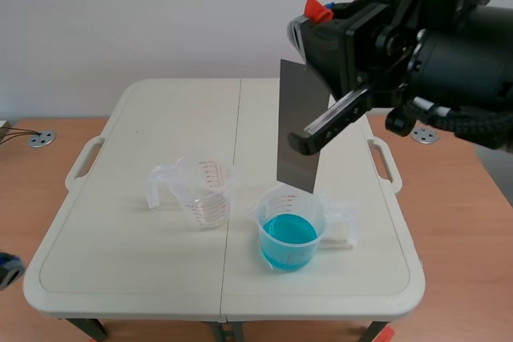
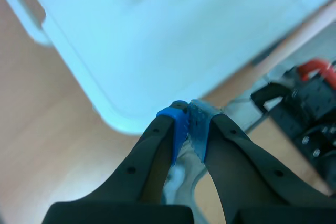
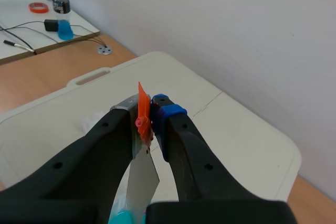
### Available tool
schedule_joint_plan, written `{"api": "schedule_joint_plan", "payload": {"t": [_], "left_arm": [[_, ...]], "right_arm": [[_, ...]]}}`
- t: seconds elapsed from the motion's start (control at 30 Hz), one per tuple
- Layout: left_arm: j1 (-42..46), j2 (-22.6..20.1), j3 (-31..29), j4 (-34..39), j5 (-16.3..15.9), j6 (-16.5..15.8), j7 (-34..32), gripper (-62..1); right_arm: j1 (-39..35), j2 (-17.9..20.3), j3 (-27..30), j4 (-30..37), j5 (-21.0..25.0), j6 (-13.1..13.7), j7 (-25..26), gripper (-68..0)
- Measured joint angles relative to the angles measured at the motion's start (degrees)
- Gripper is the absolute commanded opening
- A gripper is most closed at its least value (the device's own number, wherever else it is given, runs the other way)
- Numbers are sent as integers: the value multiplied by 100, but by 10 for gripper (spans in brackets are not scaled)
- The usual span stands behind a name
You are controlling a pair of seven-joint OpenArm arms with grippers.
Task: Hold the metal plate by the orange handle, dip it into the blue solution, take it out and point at it, then put the plate back in the beaker on the left.
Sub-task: 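Move the plate over the blue solution, then point at the plate with the left hand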
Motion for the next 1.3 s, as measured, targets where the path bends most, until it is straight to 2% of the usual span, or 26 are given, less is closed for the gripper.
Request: {"api": "schedule_joint_plan", "payload": {"t": [0.17, 0.3, 0.5, 0.7, 0.83, 0.93, 1.1, 1.3], "left_arm": [[-616, -348, 0, -2, -498, -772, 0, -591], [-1058, -472, 20, -2, -833, -1307, 0, -591], [-1930, -481, 592, -7, -831, -1779, 7, -591], [-2911, -422, 1788, -256, -765, -1869, 133, -591], [-3628, -164, 2391, -636, -765, -1869, 238, -591], [-4120, 83, 2706, -970, -763, -1867, 352, -590], [-4782, 481, 3169, -1519, -391, -1867, 387, -591], [-5307, 907, 3624, -2098, -214, -1869, 385, -591]], "right_arm": [[0, 28, 50, 0, -2, 0, 28, -660], [0, 293, 46, 0, 0, 0, 234, -660], [0, 369, 46, 0, 0, 0, 251, -660], [0, 369, 46, 0, -2, 2, 251, -660], [0, 369, 46, 0, -2, 2, 251, -660], [0, 369, 46, 0, -2, 2, 249, -660], [0, 369, 46, 0, -4, 2, 249, -660], [0, 369, 46, 0, -4, 2, 249, -660]]}}
